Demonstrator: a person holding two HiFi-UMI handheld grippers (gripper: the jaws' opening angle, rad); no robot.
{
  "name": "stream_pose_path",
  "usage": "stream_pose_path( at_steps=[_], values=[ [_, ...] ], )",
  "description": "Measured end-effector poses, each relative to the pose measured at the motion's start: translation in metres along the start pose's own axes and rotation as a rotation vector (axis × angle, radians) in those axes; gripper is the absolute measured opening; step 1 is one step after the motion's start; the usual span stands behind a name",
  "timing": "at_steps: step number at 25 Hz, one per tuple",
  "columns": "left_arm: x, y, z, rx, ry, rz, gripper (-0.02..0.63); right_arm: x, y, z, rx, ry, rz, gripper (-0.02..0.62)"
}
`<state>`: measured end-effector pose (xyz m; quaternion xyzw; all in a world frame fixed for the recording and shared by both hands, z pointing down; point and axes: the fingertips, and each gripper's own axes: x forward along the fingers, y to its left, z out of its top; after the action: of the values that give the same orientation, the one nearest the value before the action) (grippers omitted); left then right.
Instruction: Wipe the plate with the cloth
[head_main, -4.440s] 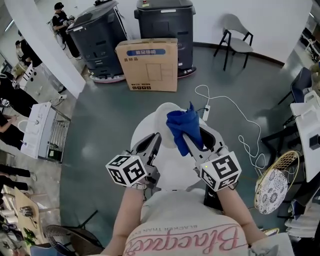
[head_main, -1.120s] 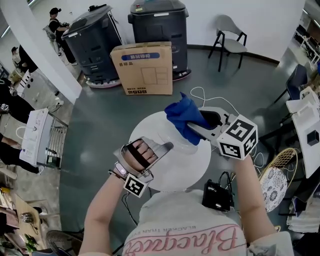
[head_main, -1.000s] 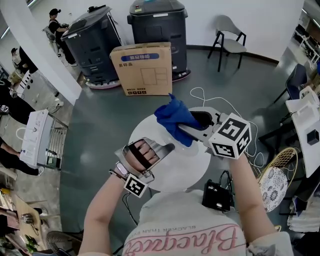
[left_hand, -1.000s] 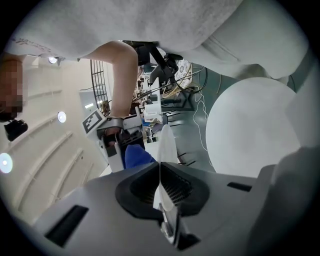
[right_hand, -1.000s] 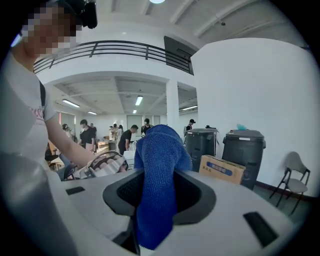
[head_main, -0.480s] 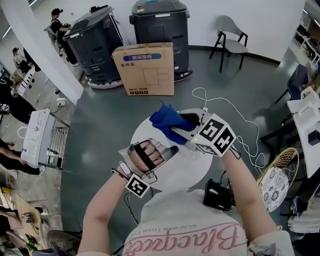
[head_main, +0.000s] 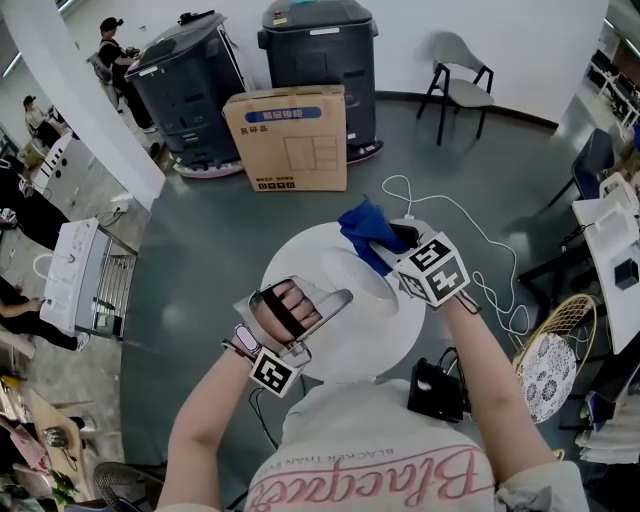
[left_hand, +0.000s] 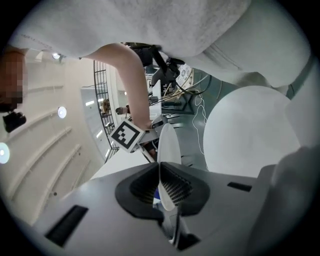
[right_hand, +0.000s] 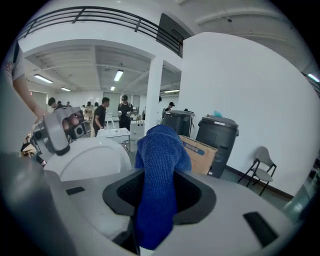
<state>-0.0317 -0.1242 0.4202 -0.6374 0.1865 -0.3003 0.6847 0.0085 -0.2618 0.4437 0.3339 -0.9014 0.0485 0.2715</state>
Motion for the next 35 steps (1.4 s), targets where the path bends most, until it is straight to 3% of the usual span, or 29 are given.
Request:
stream_pose_path(
  at_steps=[4, 9, 16, 19, 22, 25, 29, 35],
  values=[
    [0.003, 0.001, -0.012, -0.251, 0.068, -0.003, 0.018, -0.014, -0.016, -0.011, 0.061, -0.014, -0.061, 0.147],
    [0.011, 0.005, -0.039, -0.741, 0.143, 0.015, 0.02, -0.045, -0.023, 0.011, 0.085, -0.124, -0.122, 0.147],
    [0.015, -0.015, -0.066, -1.328, 0.247, 0.034, 0.02, -0.081, -0.032, 0.033, 0.089, -0.251, -0.257, 0.147],
    [0.012, -0.023, -0.088, -1.6, 0.302, 0.09, 0.017, -0.089, -0.022, 0.038, 0.114, -0.292, -0.225, 0.147],
    [0.009, -0.024, -0.102, -1.846, 0.289, 0.147, 0.017, -0.09, -0.005, 0.04, 0.167, -0.333, -0.156, 0.147],
    [0.005, -0.021, -0.107, -1.97, 0.274, 0.201, 0.017, -0.086, 0.009, 0.036, 0.218, -0.37, -0.113, 0.147],
    [-0.003, -0.019, -0.112, -1.981, 0.314, 0.267, 0.017, -0.078, 0.017, 0.018, 0.237, -0.347, -0.133, 0.146],
    [-0.02, -0.023, -0.123, -2.095, 0.343, 0.375, 0.017, -0.077, 0.023, 0.013, 0.287, -0.361, -0.135, 0.146]
  ],
)
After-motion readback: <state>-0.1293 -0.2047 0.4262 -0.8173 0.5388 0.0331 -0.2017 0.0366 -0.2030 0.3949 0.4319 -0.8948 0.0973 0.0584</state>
